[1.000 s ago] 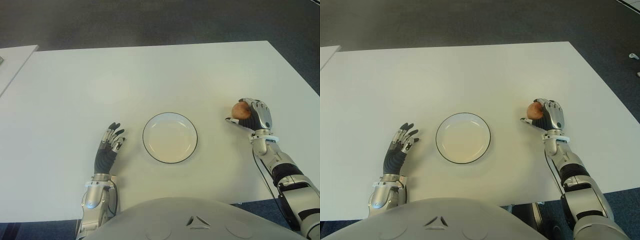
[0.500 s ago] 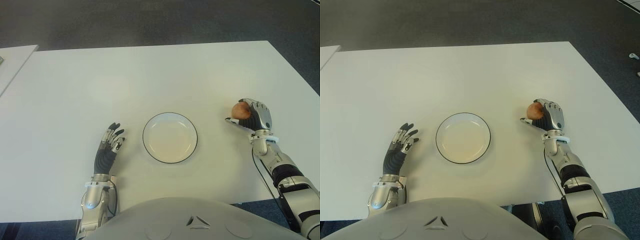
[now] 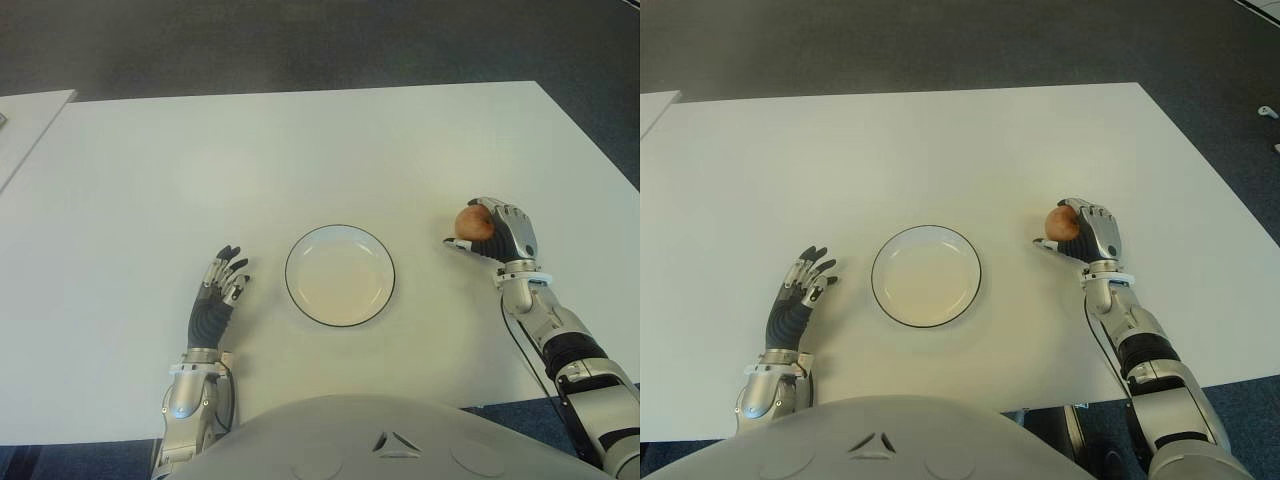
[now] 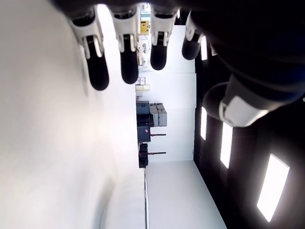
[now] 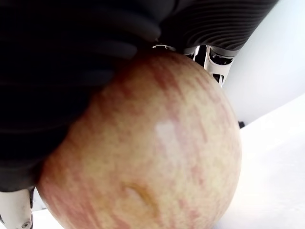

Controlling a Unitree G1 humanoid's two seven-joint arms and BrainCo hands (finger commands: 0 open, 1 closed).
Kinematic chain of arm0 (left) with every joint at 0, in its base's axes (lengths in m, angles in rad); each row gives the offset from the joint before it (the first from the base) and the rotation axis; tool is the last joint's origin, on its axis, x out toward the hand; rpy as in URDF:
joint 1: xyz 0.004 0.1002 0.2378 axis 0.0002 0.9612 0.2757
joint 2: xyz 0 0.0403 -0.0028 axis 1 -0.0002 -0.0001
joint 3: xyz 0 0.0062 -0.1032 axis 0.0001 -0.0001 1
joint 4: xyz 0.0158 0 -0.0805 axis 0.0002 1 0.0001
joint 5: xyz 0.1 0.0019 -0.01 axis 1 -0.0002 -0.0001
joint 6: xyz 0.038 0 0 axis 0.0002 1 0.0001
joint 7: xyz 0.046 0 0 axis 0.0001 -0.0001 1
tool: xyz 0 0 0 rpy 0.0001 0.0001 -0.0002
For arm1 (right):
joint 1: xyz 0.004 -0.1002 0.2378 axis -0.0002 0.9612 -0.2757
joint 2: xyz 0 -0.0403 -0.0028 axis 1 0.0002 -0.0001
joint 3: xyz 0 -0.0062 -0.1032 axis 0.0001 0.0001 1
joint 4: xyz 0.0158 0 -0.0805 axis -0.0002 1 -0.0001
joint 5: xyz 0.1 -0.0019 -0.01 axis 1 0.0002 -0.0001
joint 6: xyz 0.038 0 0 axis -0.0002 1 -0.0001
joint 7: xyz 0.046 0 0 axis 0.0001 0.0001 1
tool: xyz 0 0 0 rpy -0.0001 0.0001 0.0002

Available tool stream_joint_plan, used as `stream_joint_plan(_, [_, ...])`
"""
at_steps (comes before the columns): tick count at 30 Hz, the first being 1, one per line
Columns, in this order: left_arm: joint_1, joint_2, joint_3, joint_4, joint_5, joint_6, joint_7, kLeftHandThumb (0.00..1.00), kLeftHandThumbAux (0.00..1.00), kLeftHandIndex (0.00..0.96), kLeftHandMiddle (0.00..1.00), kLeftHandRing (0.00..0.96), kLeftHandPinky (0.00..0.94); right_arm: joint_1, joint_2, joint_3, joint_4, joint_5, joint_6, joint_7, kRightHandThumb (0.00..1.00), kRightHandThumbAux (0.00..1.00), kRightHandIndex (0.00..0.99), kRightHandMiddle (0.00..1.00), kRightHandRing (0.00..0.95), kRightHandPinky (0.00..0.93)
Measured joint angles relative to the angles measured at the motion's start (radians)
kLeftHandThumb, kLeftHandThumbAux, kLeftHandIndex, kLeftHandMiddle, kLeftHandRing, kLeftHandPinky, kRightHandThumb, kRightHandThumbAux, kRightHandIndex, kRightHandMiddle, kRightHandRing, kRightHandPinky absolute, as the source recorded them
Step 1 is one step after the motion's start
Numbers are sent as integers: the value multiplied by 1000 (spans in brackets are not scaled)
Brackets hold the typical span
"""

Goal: Put the apples into the plate.

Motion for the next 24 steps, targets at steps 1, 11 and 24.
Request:
stream_joint_plan(1, [0, 0, 0, 0, 0, 0, 0, 161, 514, 74, 114, 185, 261, 0, -2, -1, -16, 0, 0, 6, 751, 706, 441, 888, 885, 869])
stream_joint_plan(11, [-2, 0, 0, 2, 0, -3, 0, 159, 507, 74, 117, 187, 264, 6, -15, -67, -335, 7, 43, 134, 750, 707, 440, 918, 909, 892])
stream_joint_plan(24, [-7, -3, -6, 8, 0, -3, -1, 162, 541, 65, 120, 190, 259, 82, 118, -19, -727, -58, 139, 284, 752, 705, 441, 901, 890, 867])
